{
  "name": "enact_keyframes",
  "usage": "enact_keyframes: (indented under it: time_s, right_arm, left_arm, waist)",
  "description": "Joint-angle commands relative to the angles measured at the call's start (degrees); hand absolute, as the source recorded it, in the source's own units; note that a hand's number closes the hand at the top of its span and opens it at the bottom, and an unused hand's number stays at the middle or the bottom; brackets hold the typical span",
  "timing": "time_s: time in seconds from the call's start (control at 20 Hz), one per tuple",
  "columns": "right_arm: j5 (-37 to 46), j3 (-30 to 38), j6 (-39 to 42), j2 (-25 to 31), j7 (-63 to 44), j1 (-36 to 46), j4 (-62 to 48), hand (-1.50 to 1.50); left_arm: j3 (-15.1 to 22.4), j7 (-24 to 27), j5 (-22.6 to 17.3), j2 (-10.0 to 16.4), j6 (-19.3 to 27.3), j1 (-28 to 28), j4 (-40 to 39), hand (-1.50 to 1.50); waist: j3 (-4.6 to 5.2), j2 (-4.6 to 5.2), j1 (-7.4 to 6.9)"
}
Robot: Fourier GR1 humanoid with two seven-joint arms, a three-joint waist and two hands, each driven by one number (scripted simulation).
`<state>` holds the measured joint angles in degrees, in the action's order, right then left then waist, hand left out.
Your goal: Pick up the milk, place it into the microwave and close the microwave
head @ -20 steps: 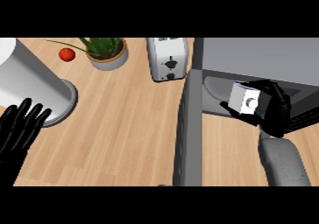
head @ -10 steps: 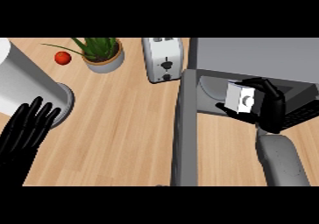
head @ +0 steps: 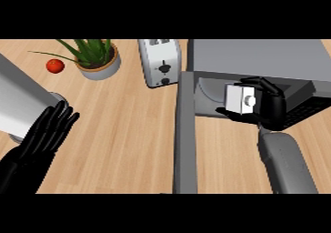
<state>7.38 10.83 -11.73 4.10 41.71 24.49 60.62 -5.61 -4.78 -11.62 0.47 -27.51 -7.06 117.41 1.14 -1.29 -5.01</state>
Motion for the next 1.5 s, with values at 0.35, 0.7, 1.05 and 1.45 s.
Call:
enact_keyframes:
  time_s: [0.35,0.7,1.05,1.45]
  right_arm:
    - [-3.2,0.8,5.2,-2.4,-4.3,1.9,-13.9,-1.5]
    - [-3.4,-0.4,8.2,-1.4,-2.6,1.2,-15.9,-1.5]
    - [-4.5,-5.3,11.9,-1.7,-7.1,-16.0,5.0,-1.5]
    - [-5.0,-8.5,13.6,0.0,-12.5,-30.6,25.9,-1.5]
  left_arm:
    - [6.4,3.0,5.0,0.8,-5.0,1.3,-6.6,1.5]
    - [9.8,7.5,12.0,0.6,-5.6,5.5,-15.0,1.5]
    - [16.5,10.1,22.7,-0.4,1.2,10.3,-21.5,1.5]
    - [26.8,15.7,26.7,-0.5,2.4,11.0,-34.0,1.5]
  waist:
    - [-1.16,2.25,3.46]
    - [-1.14,1.39,4.97]
    - [-1.11,1.14,5.8]
    - [-1.06,1.13,6.27]
